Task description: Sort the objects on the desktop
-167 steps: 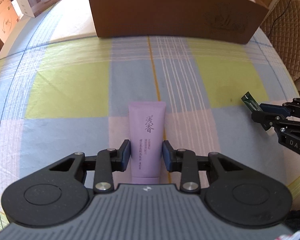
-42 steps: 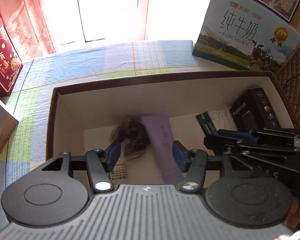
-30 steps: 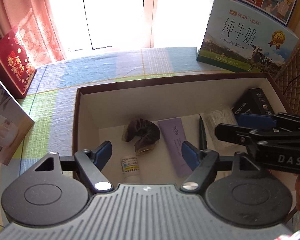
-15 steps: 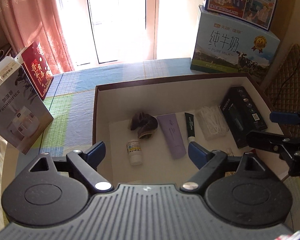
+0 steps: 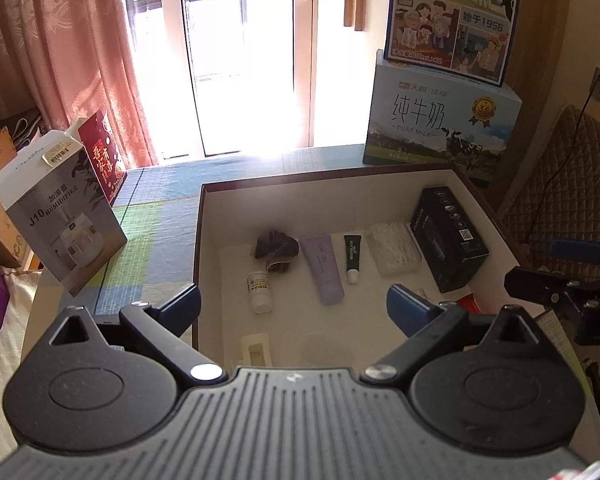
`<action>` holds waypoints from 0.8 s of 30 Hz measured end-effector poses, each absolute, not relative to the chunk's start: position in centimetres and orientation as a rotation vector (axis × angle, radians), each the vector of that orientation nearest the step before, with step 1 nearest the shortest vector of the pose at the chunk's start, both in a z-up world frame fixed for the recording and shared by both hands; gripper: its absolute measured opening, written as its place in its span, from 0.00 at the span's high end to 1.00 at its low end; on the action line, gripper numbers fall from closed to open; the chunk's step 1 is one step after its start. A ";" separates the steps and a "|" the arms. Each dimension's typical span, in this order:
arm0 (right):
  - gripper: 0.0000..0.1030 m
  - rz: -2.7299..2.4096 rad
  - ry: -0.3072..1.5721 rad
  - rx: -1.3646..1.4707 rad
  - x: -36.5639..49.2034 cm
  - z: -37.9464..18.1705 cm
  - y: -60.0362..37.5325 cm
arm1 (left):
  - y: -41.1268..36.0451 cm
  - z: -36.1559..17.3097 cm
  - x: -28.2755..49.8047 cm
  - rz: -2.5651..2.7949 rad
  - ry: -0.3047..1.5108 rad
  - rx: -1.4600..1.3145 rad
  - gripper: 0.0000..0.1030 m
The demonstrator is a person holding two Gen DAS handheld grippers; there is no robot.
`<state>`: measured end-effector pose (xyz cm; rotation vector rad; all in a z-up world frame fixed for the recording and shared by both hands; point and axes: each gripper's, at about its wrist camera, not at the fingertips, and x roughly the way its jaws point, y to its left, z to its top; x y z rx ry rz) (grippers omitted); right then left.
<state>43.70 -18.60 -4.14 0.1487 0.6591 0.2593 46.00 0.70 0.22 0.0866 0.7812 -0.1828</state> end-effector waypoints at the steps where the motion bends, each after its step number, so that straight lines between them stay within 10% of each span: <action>1: 0.02 0.260 0.655 0.148 43.3 -4.0 -18.7 | 0.7 0.4 45.5 -0.184 0.777 0.082 0.04; 24: 0.02 0.308 0.627 0.046 32.9 -2.3 -18.3 | 0.7 2.5 34.3 -0.108 0.754 0.035 0.04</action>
